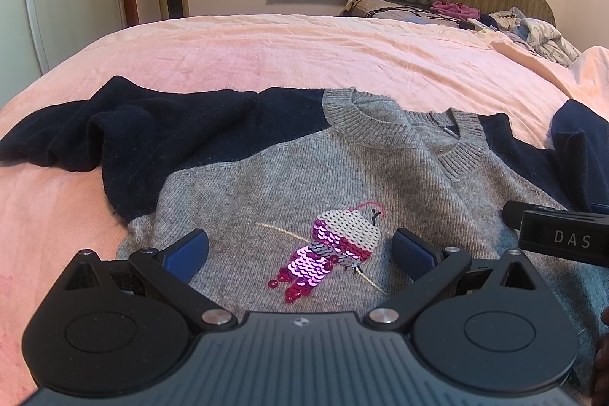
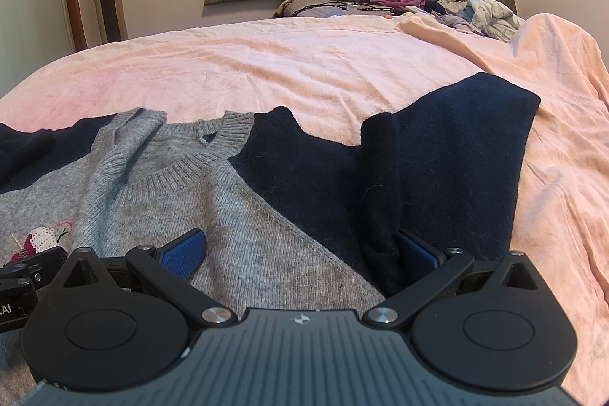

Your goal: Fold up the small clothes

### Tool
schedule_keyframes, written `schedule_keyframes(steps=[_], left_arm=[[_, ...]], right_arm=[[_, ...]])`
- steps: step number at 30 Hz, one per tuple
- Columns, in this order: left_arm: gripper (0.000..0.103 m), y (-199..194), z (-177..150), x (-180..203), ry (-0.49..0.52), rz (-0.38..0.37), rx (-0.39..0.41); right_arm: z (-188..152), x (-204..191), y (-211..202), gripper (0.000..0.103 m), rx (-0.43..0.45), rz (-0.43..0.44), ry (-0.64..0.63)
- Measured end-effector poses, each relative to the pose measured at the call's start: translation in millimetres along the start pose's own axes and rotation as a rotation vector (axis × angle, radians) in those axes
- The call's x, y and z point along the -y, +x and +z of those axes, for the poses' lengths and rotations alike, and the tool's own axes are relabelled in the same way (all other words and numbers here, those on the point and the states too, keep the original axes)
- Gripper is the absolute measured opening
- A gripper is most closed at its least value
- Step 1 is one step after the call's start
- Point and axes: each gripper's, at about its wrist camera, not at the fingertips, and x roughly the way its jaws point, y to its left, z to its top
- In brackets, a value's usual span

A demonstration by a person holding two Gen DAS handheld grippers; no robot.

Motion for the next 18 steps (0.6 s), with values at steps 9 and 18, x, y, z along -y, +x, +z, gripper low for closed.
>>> schedule_keyframes(steps=[9,18], left_arm=[[0.103,-0.2,-0.1,-0.4,-0.001,-0.001,0.002],[0.103,-1.6,-0.3,-0.2,0.001,0.001,0.003]], right_arm=[[0.1,-1.0,-0.1,0.103,0.001,-0.008,-0.004],[0.2,-0.9,-0.1,0.103,0.002,-0.008,-0.005]])
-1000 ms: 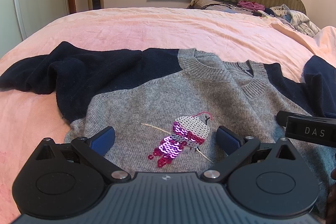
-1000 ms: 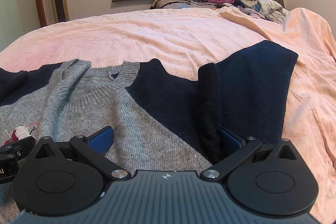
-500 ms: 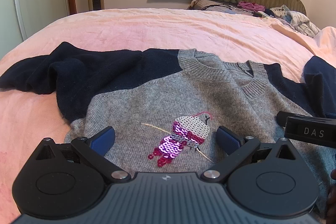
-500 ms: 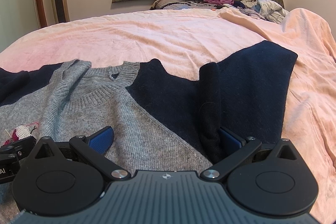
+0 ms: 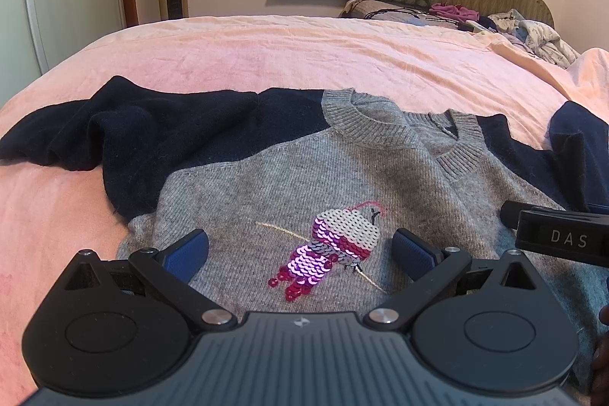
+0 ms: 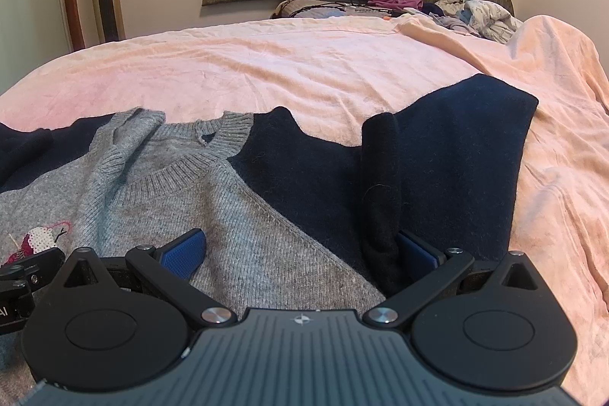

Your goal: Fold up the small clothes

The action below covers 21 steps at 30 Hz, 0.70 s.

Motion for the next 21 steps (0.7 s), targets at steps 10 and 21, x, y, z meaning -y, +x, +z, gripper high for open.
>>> schedule_keyframes(steps=[10,21], left_arm=[[0.103,-0.1,-0.2,-0.1,0.0,0.0,0.001],[0.103,0.0,-0.4,0.3,0.001,0.0,0.001]], right_arm=[[-0.1,0.3,0.0,0.103,0.0,0.001,0.002],[0.6,-2.5,-0.3,0.103,0.001,-0.01,-0.005]])
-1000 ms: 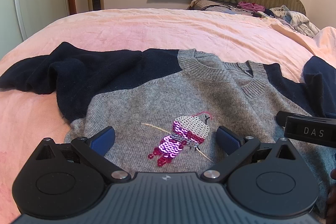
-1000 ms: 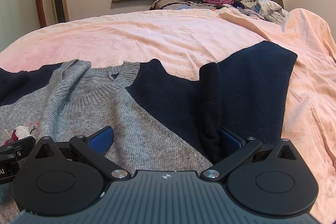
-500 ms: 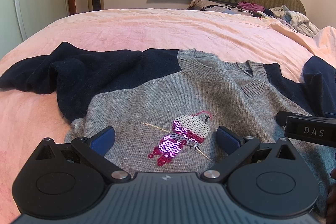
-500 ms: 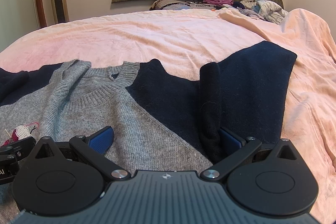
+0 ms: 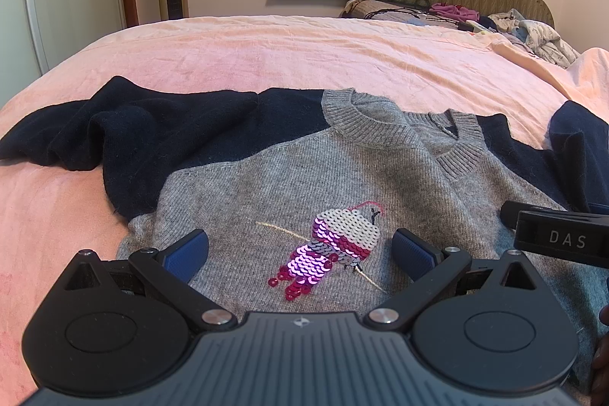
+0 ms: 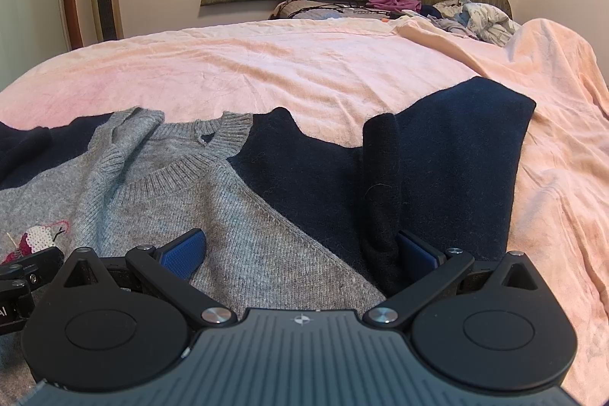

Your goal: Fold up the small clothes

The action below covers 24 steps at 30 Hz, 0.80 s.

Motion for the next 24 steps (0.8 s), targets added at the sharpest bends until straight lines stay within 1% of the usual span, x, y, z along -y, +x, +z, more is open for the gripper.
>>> schedule_keyframes(steps=[3,5,6,7,10,13,14,15,16,18,20,21,22,23,24], left_arm=[[0.103,-0.4,-0.3,-0.2,0.001,0.001,0.0],[0.103,-0.7,-0.3,-0.7,-0.002,-0.002,0.001],[0.103,-0.7,-0.2,0.0,-0.002,-0.002,0.001],[0.103,-1.2,-0.2,-0.3,-0.003,-0.003,0.001],[0.103,-1.4,-0.2,0.6,0.0,-0.001,0.001],[0.103,-0.8,0.0,1.0,0.004,0.002,0.0],[0.103,-0.8,-0.1,1.0,0.003,0.001,0.0],[0.103,-0.7,0.1,0.6,0.003,-0.001,0.0],[0.103,-0.8,0.0,1.0,0.002,-0.001,0.0],[0.103,-0.7,0.0,0.7,-0.002,-0.005,0.002],[0.103,-0.2,0.1,1.0,-0.003,-0.003,0.002],[0.103,0.1,0.1,1.2,-0.003,-0.002,0.002],[0.103,0.4,0.3,1.2,-0.003,-0.002,0.003],[0.103,0.6,0.4,1.3,-0.003,-0.001,0.002],[0.103,1.4,0.7,2.0,0.0,0.002,0.002]], right_arm=[[1.7,3.2,-0.1,0.103,-0.012,0.024,-0.003],[7.8,9.8,-2.6,0.103,-0.03,0.074,-0.058],[11.6,16.1,-7.5,0.103,-0.024,0.081,-0.064],[15.9,26.5,-16.5,0.103,0.009,0.082,-0.044],[33.0,72.0,-48.5,0.103,0.186,0.142,0.062],[60.2,137.2,-63.8,0.103,0.348,0.232,0.201],[73.8,164.0,-64.2,0.103,0.376,0.257,0.219],[89.4,192.9,-60.8,0.103,0.36,0.262,0.232],[105.0,222.6,-53.5,0.103,0.316,0.243,0.258],[130.2,282.9,-38.0,0.103,0.192,0.148,0.338],[143.4,327.3,-31.8,0.103,0.132,0.017,0.369],[147.1,340.8,-31.3,0.103,0.122,-0.025,0.374],[147.5,348.0,-30.5,0.103,0.13,-0.029,0.392],[144.3,349.6,-27.9,0.103,0.147,0.009,0.42],[138.4,346.4,-21.0,0.103,0.162,0.086,0.448]])
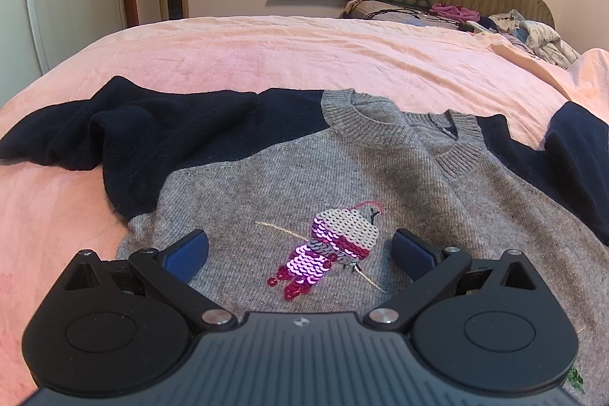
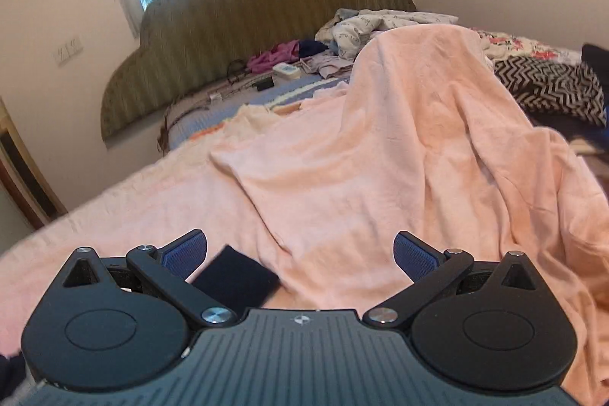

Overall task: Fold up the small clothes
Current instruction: 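Grasp the navy sleeve cuff with the right tool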

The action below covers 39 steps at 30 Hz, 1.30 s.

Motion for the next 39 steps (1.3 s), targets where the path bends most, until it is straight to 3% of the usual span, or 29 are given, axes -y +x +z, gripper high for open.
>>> schedule_keyframes(steps=[2,3,6,8,13,16,18,20,26,35,37,39], left_arm=[[0.103,0.4,-0.1,1.9,0.01,0.006,-0.002],[0.103,0.9,0.2,2.6,0.014,0.008,-0.003],[0.103,1.0,0.2,3.1,0.013,0.008,-0.003],[0.103,1.6,0.6,3.6,0.012,0.008,-0.002],[0.103,2.0,1.0,3.7,0.013,0.009,-0.002],[0.103,1.6,0.7,3.9,0.012,0.009,-0.002],[0.103,1.5,0.5,3.8,0.012,0.009,-0.002],[0.103,1.5,0.6,3.8,0.012,0.009,-0.002],[0.103,0.5,0.8,2.2,0.003,-0.002,0.002],[0.103,-12.9,1.7,-29.2,-0.091,-0.123,0.032],[0.103,-18.8,-0.1,-35.9,-0.091,-0.135,0.06],[0.103,-20.8,-1.2,-37.1,-0.07,-0.119,0.068]], right_arm=[[-22.3,-14.7,32.1,0.103,-0.076,0.135,0.037],[-34.0,-24.3,52.1,0.103,-0.127,0.158,0.058],[-60.2,-34.8,101.2,0.103,-0.26,0.135,0.089],[-69.1,-35.0,111.1,0.1,-0.264,0.089,0.101],[-69.0,-17.9,124.8,0.085,-0.186,0.123,0.203],[-74.8,-21.7,127.8,0.062,-0.149,0.092,0.152],[-75.7,-19.8,131.1,0.03,-0.151,0.072,0.148],[-75.4,-12.7,122.7,0.014,-0.12,0.096,0.179],[-57.5,-2.3,58.3,0.013,0.024,0.177,0.214],[-20.2,31.2,-68.4,0.011,0.331,0.208,0.295],[-9.0,33.2,-82.4,0.011,0.346,0.234,0.291],[-6.4,29.9,-79.0,0.015,0.267,0.327,0.277]])
